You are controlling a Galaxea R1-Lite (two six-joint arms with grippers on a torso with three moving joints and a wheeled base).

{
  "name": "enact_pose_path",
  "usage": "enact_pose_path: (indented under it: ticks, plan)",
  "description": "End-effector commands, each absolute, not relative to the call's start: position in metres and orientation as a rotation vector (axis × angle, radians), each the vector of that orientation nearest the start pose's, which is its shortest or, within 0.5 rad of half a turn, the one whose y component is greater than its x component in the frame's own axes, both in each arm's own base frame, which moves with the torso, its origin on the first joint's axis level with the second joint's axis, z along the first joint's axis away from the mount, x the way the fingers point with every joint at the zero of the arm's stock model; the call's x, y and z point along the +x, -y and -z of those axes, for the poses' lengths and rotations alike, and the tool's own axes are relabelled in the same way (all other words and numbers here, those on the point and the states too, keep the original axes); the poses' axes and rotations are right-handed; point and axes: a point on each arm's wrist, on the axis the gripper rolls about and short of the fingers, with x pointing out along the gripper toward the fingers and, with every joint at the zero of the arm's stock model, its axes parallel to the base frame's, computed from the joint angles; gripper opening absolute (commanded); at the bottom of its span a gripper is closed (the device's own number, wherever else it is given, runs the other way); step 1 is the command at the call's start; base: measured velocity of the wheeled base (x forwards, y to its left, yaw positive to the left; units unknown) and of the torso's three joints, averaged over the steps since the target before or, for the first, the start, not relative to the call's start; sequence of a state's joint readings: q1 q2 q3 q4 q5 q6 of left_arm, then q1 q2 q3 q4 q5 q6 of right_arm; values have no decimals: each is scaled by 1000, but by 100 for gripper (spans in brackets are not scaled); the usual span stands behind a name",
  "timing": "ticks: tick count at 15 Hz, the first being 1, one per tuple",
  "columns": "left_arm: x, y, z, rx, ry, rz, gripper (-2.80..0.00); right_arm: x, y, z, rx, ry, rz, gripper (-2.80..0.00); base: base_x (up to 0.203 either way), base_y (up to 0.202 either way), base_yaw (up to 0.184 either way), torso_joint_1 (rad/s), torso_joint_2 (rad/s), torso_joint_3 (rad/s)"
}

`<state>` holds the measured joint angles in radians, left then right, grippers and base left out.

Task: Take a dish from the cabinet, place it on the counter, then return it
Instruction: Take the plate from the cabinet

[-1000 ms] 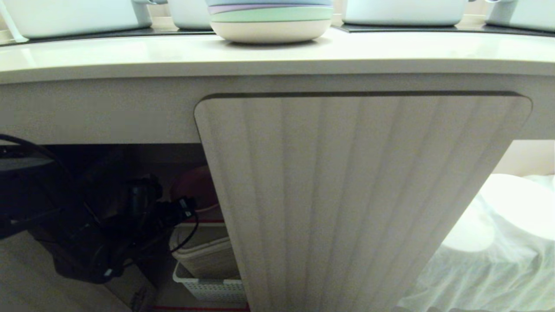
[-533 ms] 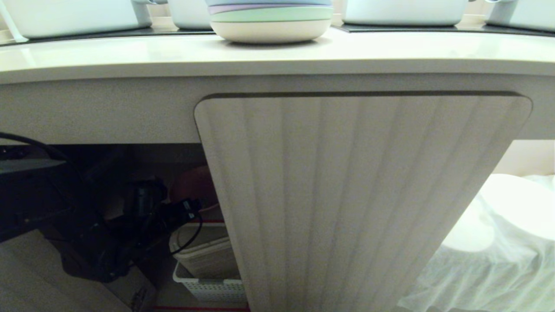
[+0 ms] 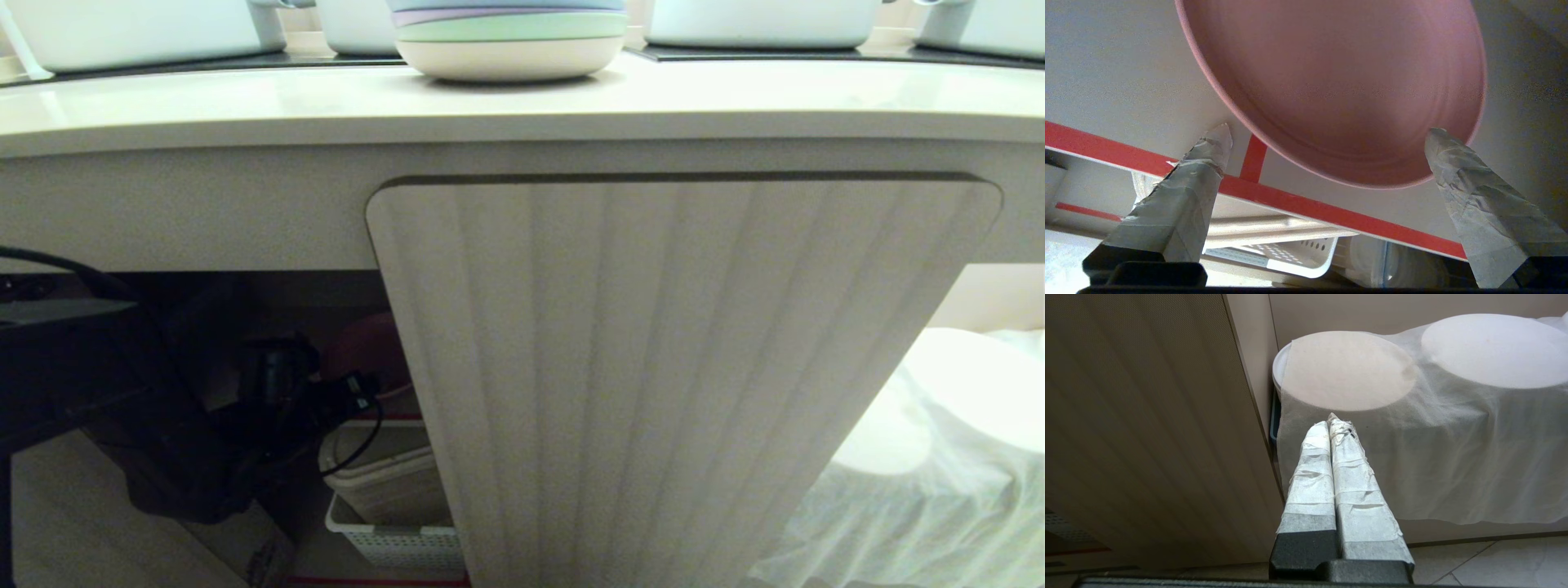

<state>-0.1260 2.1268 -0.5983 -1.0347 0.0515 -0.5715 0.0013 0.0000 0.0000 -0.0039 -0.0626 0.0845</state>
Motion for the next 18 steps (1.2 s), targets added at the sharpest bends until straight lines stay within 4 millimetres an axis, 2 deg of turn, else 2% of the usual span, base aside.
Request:
enact_pose_path:
  ticks: [1, 13, 18]
  plan:
    - [330, 41, -32, -519, -502, -73, 0, -23, 1, -76, 85, 7, 61, -280, 0, 0, 0, 0, 0, 0]
    - [332, 39, -27, -513, -544, -78, 0, -23, 1, -76, 85, 7, 61, -280, 0, 0, 0, 0, 0, 0]
    - [337, 40, -35, -511, -575, -80, 0, -23, 1, -76, 85, 7, 61, -280, 0, 0, 0, 0, 0, 0]
